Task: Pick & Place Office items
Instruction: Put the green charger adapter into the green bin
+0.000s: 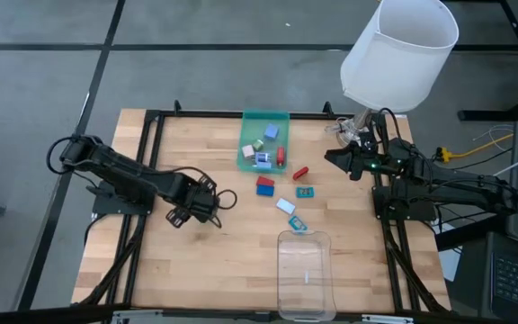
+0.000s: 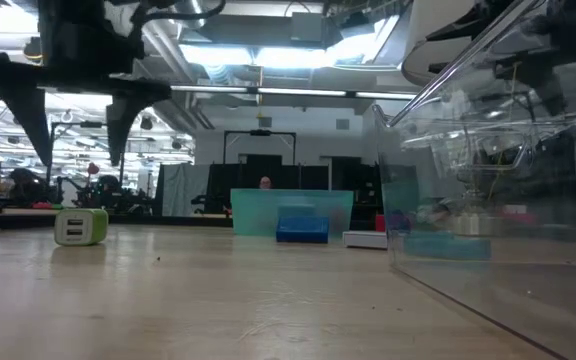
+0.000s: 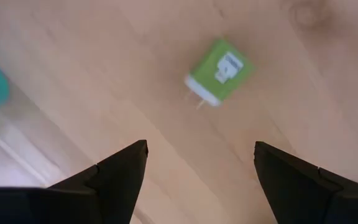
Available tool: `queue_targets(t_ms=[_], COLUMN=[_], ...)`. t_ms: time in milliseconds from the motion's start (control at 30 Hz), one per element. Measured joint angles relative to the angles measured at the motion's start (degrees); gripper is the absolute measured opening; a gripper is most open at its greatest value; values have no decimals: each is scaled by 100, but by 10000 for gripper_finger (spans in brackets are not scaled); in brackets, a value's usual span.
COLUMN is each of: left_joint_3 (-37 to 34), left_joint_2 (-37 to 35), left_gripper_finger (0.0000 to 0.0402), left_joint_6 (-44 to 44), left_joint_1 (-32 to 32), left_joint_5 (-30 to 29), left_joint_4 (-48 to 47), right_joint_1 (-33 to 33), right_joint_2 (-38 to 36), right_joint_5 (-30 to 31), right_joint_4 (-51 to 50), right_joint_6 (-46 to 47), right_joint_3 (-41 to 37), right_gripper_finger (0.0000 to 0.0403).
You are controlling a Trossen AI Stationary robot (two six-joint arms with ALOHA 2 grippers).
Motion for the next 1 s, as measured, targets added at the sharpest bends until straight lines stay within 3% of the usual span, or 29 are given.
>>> queue_targets(t_ms=[167,433,533,1000], left_joint_3=[-85,-87,-87,-67], left_joint_2=[0,437,747,1981], left_gripper_finger=[290,290,284,204], left_joint_6=[683,1694,1777,1601], left_joint_1=[-32,-28,-28,-28], left_joint_5=[-152,648,823,570], left_joint_4=[664,955,948,1123], right_joint_1=[0,1,0,0], right_joint_2=[0,0,0,0], right_joint_5=[0,0,0,0], right_joint_4=[101,247,247,244], right_joint_6=[20,-20,-68,-90], right_joint_3=[0,0,0,0], right_gripper_finger=[200,200,200,200])
